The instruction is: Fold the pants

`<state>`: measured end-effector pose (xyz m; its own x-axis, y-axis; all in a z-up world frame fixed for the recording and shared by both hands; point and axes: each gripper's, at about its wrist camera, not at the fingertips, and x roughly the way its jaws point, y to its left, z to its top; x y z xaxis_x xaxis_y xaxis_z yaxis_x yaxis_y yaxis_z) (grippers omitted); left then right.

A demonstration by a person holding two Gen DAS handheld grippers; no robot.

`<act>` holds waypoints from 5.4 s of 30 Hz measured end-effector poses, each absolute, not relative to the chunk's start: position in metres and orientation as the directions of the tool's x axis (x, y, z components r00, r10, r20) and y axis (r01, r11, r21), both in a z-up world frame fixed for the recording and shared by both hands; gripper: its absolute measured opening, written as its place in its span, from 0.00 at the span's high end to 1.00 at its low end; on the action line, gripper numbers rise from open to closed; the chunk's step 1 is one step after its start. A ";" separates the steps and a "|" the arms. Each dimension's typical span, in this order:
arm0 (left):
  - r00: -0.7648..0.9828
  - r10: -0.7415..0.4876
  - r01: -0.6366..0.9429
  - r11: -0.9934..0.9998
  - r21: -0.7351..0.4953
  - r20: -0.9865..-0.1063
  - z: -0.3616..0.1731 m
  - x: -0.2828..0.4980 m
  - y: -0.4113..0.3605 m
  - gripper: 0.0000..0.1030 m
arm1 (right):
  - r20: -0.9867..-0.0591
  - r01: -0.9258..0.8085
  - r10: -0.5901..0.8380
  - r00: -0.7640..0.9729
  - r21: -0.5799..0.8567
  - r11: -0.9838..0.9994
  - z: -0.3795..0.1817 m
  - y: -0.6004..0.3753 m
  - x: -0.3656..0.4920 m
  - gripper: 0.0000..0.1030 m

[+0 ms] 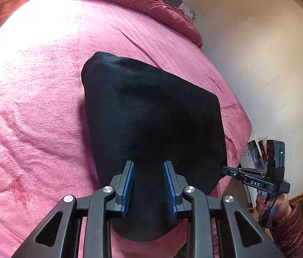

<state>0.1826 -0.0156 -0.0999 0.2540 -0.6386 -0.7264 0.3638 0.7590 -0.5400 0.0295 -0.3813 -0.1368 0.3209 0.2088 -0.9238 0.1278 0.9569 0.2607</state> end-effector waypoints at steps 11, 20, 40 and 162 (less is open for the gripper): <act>0.351 -0.582 0.386 0.804 -0.453 -0.733 -0.076 0.208 -0.042 0.69 | -0.888 0.132 0.164 0.429 0.241 0.961 -0.083 -0.391 0.028 0.65; 0.414 -0.451 0.333 0.883 -0.329 -0.790 -0.077 0.226 -0.068 0.69 | -0.842 0.090 0.141 0.520 0.218 0.972 -0.063 -0.345 0.098 0.47; 0.455 -0.315 0.356 0.922 -0.154 -0.833 -0.111 0.229 -0.110 0.58 | -0.887 0.224 0.054 0.459 0.174 0.959 -0.136 -0.367 0.131 0.34; 0.221 -0.684 0.182 0.729 -0.659 -0.695 -0.152 0.224 -0.040 0.62 | -0.811 -0.002 0.469 0.350 0.500 0.866 -0.151 -0.375 0.114 0.58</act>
<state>0.2236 -0.0396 -0.1517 0.2211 -0.6837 -0.6954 0.1820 0.7295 -0.6593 0.1144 -0.3751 -0.1514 0.3499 0.4690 -0.8109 -0.0024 0.8661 0.4999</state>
